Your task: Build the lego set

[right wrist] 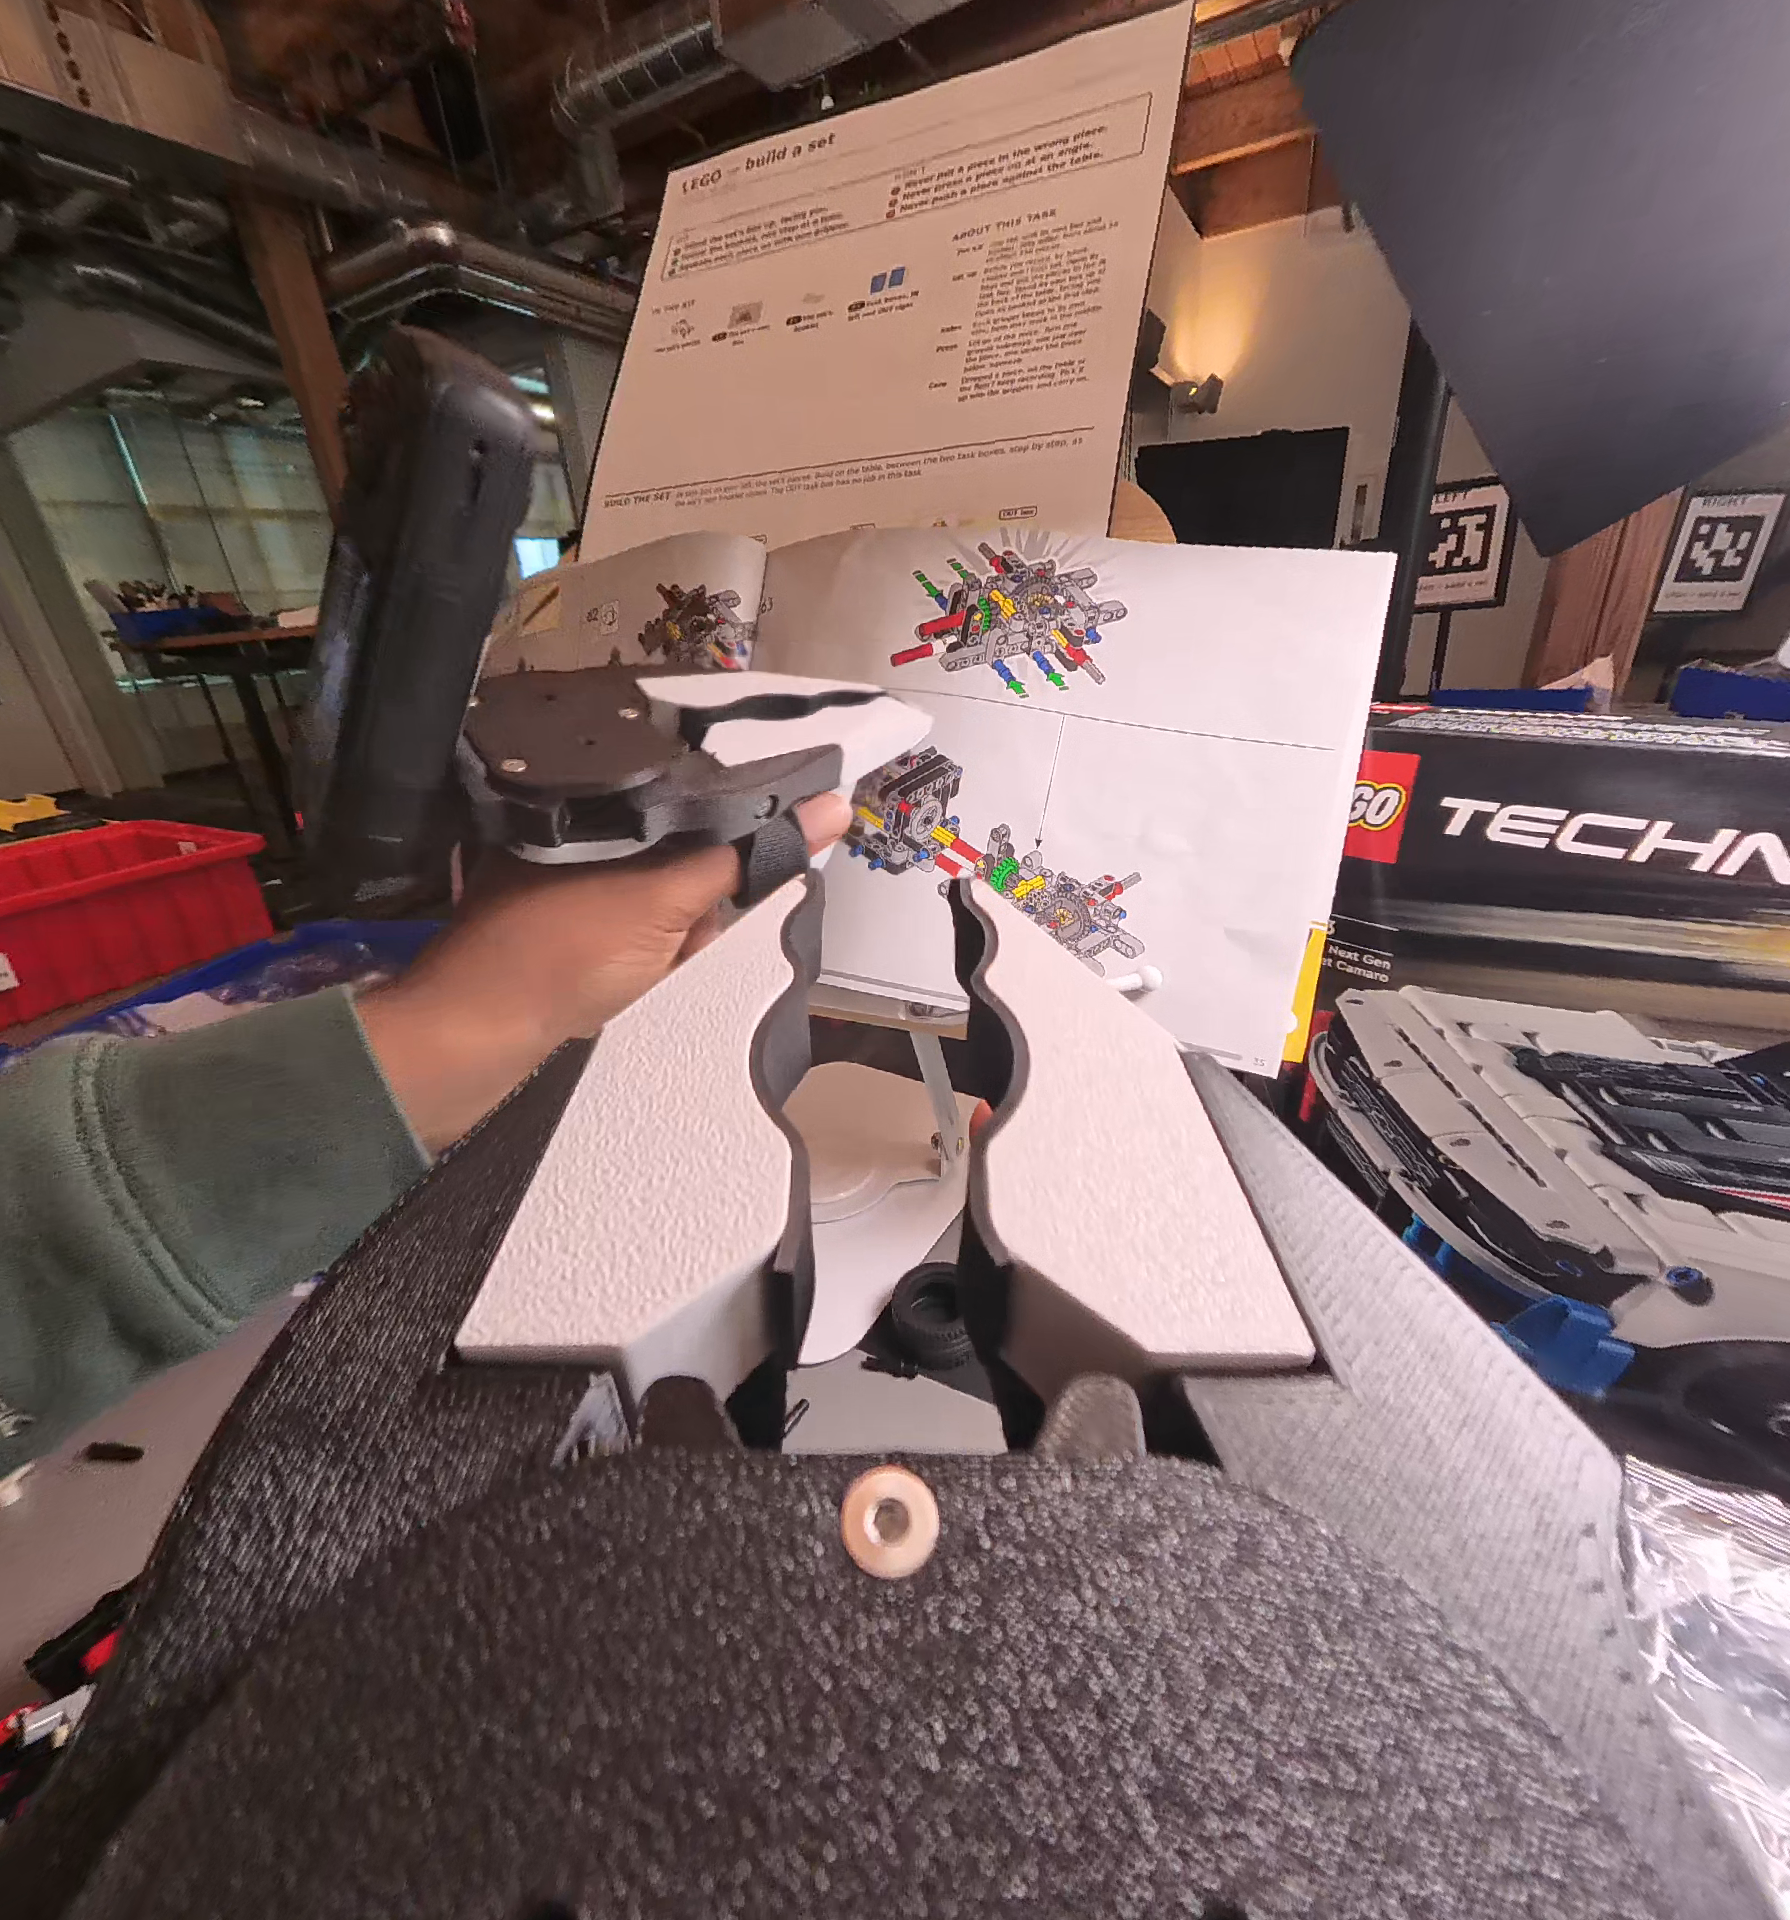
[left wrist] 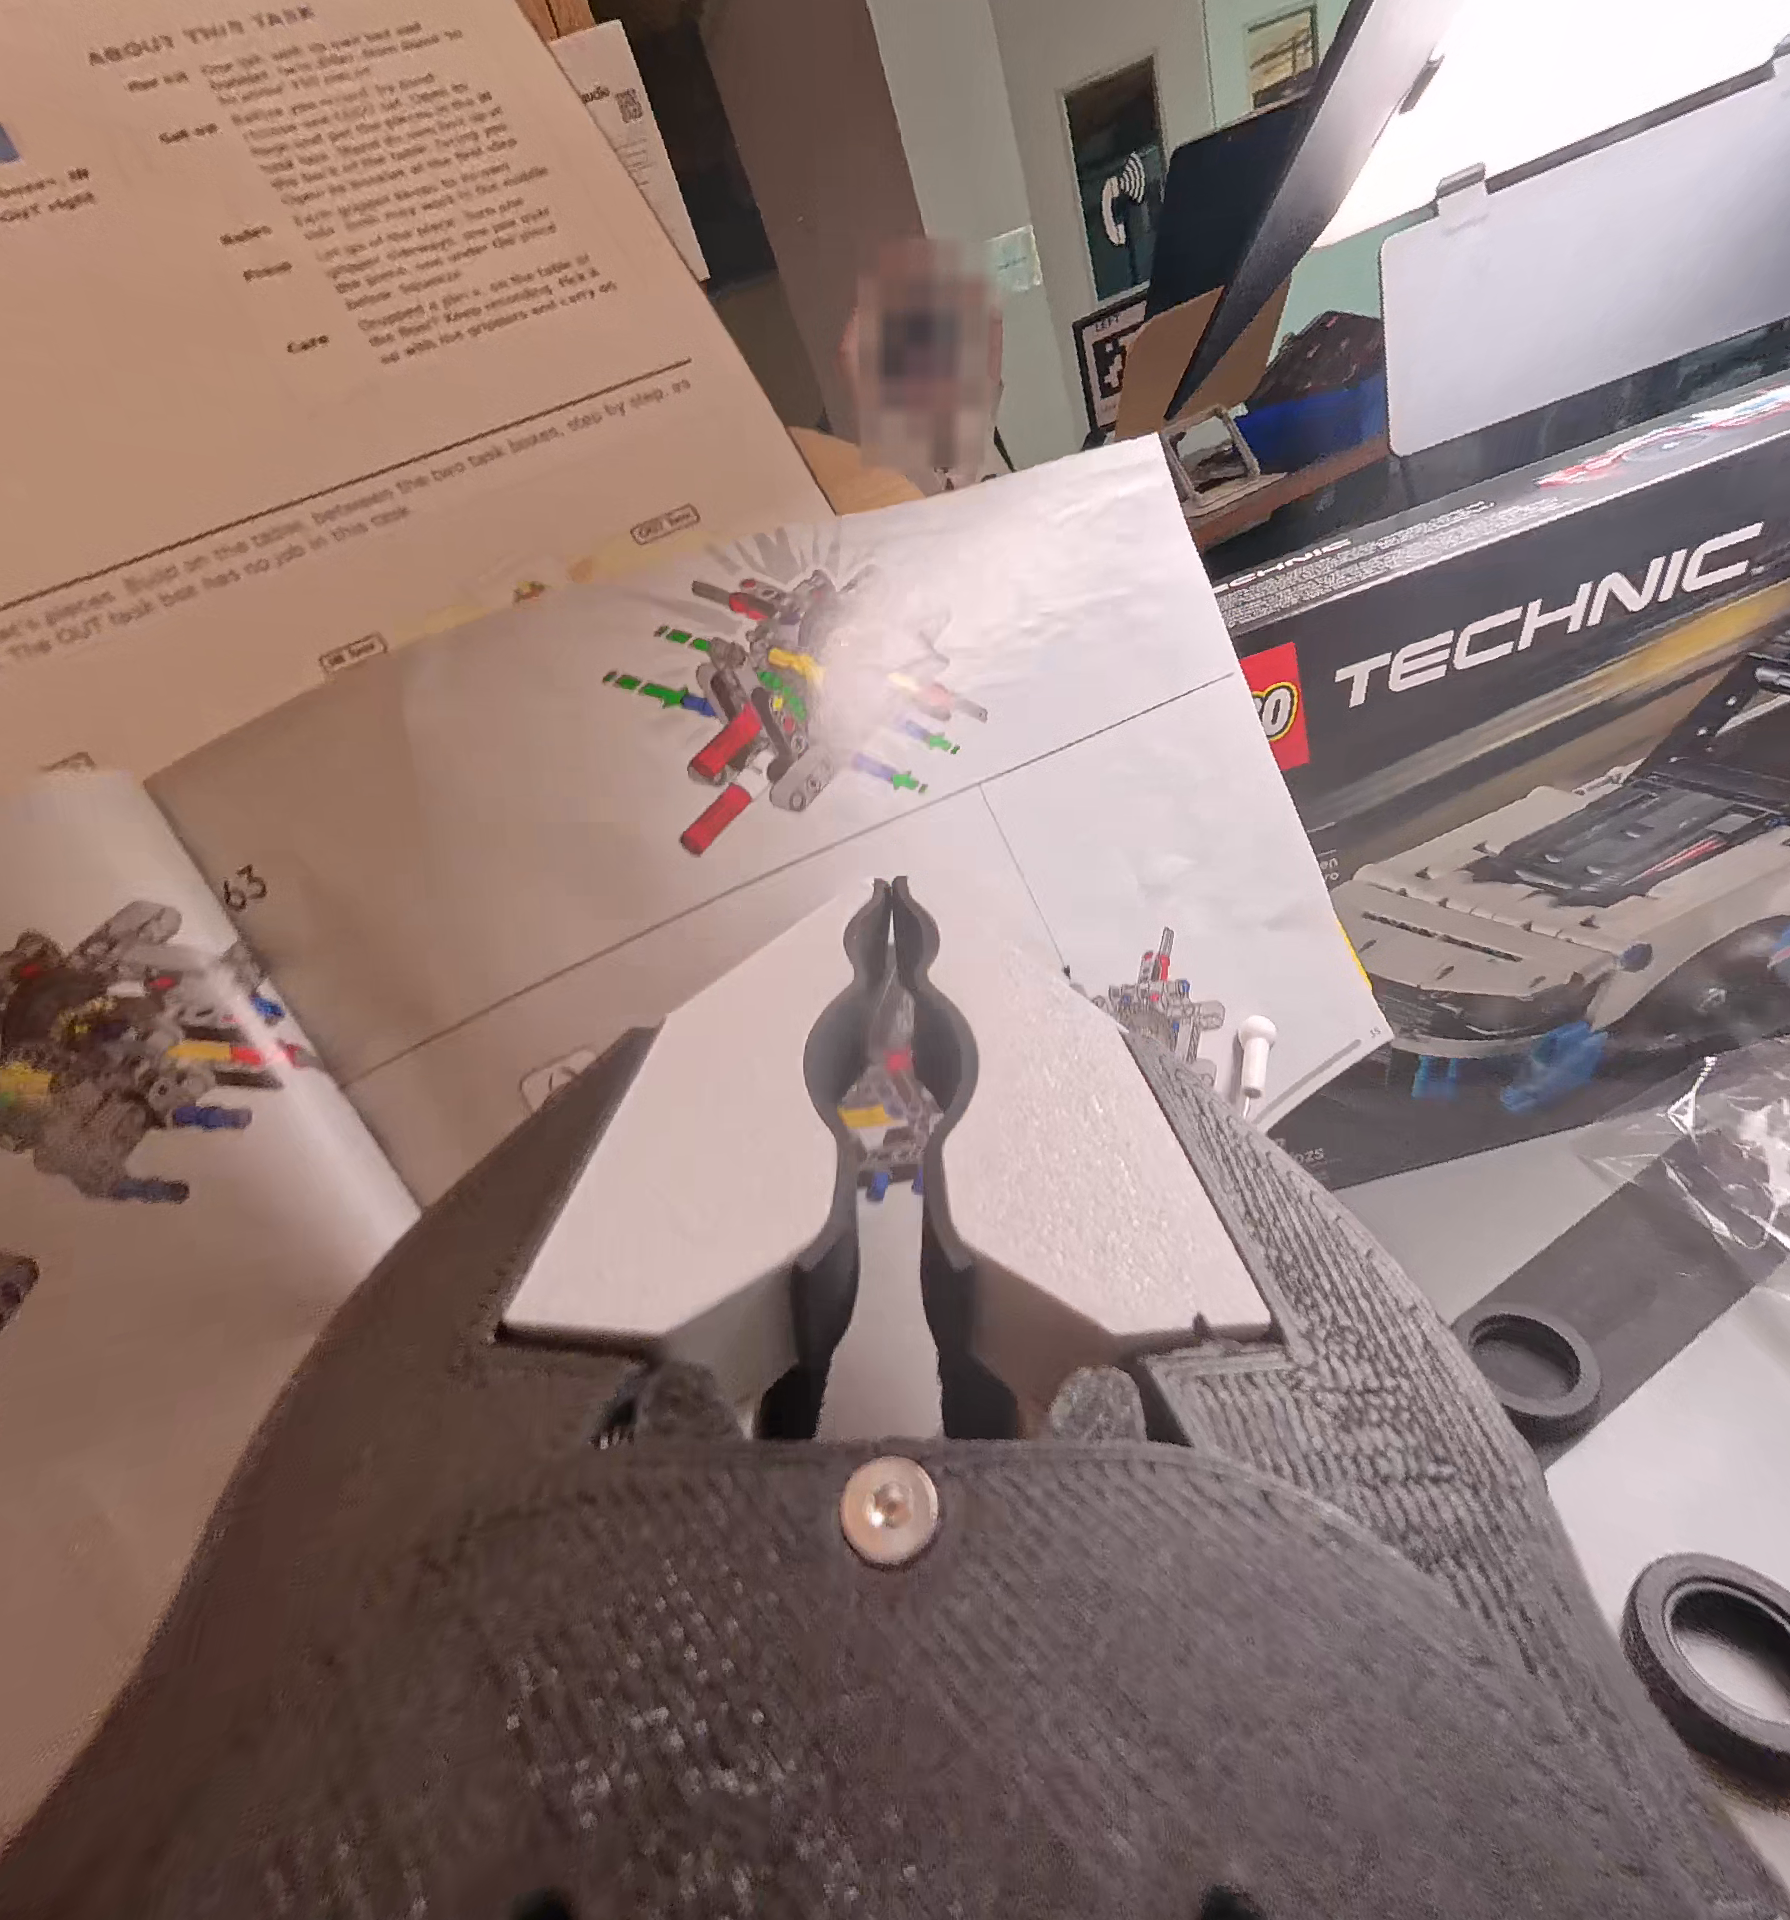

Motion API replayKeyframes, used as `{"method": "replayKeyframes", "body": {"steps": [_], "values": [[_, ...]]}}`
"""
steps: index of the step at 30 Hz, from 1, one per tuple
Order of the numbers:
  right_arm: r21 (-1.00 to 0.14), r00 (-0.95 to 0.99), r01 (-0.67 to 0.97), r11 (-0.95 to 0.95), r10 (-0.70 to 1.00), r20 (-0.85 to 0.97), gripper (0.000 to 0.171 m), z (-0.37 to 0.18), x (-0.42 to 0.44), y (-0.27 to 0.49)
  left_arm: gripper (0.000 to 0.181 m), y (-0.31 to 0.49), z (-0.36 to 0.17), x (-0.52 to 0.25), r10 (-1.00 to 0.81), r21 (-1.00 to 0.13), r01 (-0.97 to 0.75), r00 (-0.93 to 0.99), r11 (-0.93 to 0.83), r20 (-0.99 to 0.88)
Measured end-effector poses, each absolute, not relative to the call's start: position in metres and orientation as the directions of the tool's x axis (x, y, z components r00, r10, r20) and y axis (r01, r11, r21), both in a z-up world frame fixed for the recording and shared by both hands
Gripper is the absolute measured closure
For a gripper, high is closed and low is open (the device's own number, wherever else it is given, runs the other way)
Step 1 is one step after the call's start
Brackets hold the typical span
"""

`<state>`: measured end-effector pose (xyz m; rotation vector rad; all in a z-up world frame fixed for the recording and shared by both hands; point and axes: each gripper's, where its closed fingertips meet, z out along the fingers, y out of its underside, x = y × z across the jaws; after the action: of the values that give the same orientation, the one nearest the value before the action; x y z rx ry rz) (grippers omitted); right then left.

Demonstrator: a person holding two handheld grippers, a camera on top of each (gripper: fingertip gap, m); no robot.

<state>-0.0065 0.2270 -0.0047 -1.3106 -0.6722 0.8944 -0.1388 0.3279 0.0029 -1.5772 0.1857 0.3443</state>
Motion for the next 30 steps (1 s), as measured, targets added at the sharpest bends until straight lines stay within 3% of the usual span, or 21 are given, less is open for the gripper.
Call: {"method": "replayKeyframes", "body": {"steps": [8, 16, 20, 26, 30], "values": [[-0.993, 0.527, -0.119, 0.026, 0.849, -0.041, 0.148, -0.020, -0.016, 0.231, 0.173, 0.293, -0.043, -0.171, 0.060, -0.954, -0.284, 0.955, -0.094, -0.291], [-0.999, 0.536, -0.041, 0.024, 0.844, -0.001, 0.148, -0.044, -0.028, 0.235, 0.163, 0.286, -0.073, -0.160, -0.066, -0.904, -0.402, 0.916, -0.142, -0.397], [-1.000, 0.532, -0.006, 0.025, 0.847, 0.018, 0.147, -0.055, -0.035, 0.235, 0.160, 0.277, -0.083, -0.168, -0.086, -0.929, -0.327, 0.945, -0.172, -0.317], [-0.999, 0.518, 0.040, 0.025, 0.854, 0.042, 0.146, -0.072, -0.046, 0.234, 0.155, 0.236, -0.058, -0.192, -0.061, -0.985, -0.167, 0.984, -0.036, -0.165], [-0.997, 0.460, 0.037, 0.064, 0.885, 0.074, 0.140, -0.078, -0.061, 0.217, 0.155, 0.194, -0.041, -0.199, 0.022, -0.962, -0.255, 0.967, 0.101, -0.254]]}}
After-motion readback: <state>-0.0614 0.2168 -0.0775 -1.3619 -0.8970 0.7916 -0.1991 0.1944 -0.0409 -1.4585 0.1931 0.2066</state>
